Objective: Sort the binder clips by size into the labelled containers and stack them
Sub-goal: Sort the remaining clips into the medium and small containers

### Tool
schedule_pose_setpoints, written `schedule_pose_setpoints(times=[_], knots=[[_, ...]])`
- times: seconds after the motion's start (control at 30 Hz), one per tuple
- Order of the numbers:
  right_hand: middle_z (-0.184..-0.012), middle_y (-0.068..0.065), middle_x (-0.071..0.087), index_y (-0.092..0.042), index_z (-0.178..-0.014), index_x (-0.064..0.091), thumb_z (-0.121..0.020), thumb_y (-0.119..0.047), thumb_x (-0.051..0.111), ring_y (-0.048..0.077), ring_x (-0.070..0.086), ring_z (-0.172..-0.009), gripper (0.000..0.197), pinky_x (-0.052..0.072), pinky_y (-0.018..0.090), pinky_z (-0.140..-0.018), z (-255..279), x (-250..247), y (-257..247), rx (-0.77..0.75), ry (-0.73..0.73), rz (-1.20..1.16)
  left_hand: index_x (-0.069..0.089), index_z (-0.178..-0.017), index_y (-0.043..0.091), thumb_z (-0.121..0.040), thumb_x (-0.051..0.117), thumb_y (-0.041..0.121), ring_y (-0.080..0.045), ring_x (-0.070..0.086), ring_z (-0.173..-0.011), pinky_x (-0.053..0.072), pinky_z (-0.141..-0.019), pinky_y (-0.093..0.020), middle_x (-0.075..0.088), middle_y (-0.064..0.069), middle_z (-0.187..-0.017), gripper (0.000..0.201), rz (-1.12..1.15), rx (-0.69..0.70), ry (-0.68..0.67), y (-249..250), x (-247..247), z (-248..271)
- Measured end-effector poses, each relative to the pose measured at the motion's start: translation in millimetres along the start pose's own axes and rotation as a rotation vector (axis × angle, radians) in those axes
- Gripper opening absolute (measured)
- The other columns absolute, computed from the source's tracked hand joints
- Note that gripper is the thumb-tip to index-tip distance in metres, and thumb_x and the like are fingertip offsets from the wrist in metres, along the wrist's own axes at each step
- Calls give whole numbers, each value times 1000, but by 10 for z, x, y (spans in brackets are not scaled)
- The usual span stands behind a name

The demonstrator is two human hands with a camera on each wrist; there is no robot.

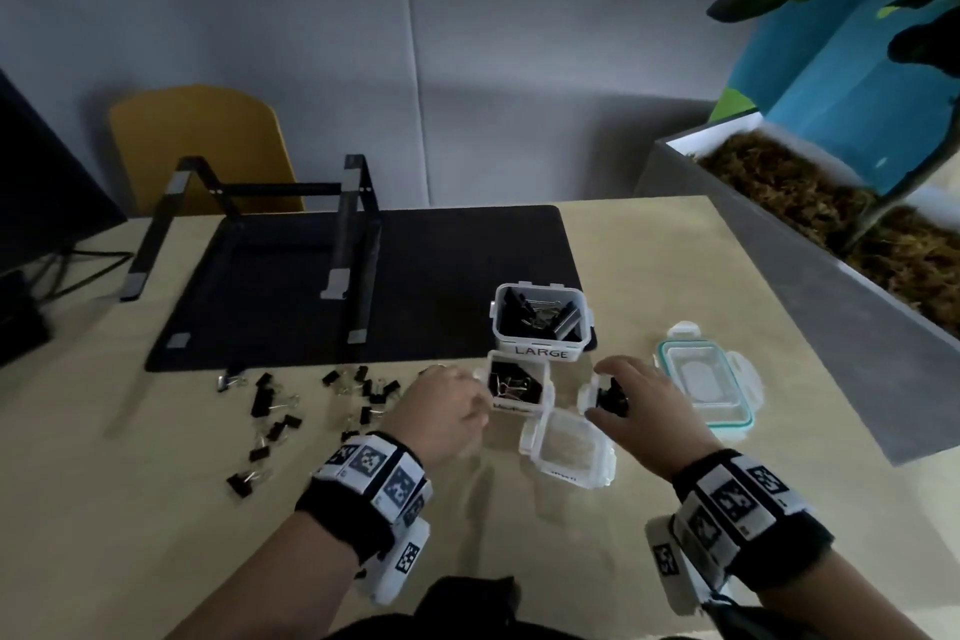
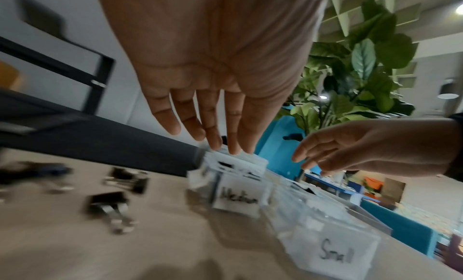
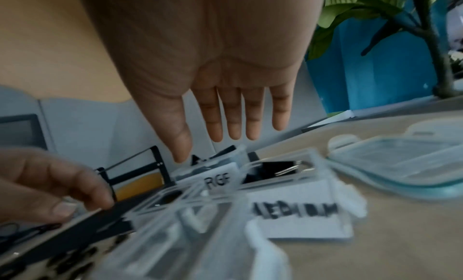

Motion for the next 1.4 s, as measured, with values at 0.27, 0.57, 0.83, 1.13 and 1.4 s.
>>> schedule_pose_setpoints(times=[0.27,0.57,0.83,1.13,1.4], knots=[[-126,-7,54,-22,-119,56,-88,-31,58,12,50,-118,33,37,21,-95,2,497,-1030,-177,-121,-104,65,-111,23,-89,57,21,-12,52,-114,42,-99,-27,56,6,-123,23,126,-285,111,-1146,-488,598],[-128,-8,54,-26,-117,56,-88,-35,55,12,51,-116,30,41,26,-99,-103,1182,-1688,-176,-257,-67,59,-119,19,-87,58,16,-18,54,-114,43,-95,-27,54,0,-129,32,136,-538,98,-2225,-804,1061],[-121,-4,55,-22,-116,57,-89,-31,54,12,53,-109,29,43,23,-93,-217,1542,-1820,-105,-284,-96,46,-133,25,-86,56,14,-21,54,-117,44,-99,-31,47,-2,-135,49,112,-480,19,-2528,-730,993],[-122,-4,52,-22,-119,55,-87,-26,53,15,48,-113,32,40,24,-95,-415,1717,-2009,-74,-219,-39,48,-130,25,-86,59,20,-19,53,-113,46,-92,-29,46,1,-129,45,5,-292,-7,-2492,-735,724],[-126,-5,46,-25,-120,52,-86,-25,56,14,42,-119,34,38,25,-99,-358,1685,-1883,-35,-198,-51,55,-117,25,-84,62,38,-8,54,-102,41,-81,-18,52,11,-119,36,-29,-243,0,-2474,-798,681]])
Point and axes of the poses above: each hand's wrist, its own z-axis away from the middle knuckle, its own x-axis out of the palm, y = z × x, the point moved 9 cm from there along -z, towards the middle knuckle
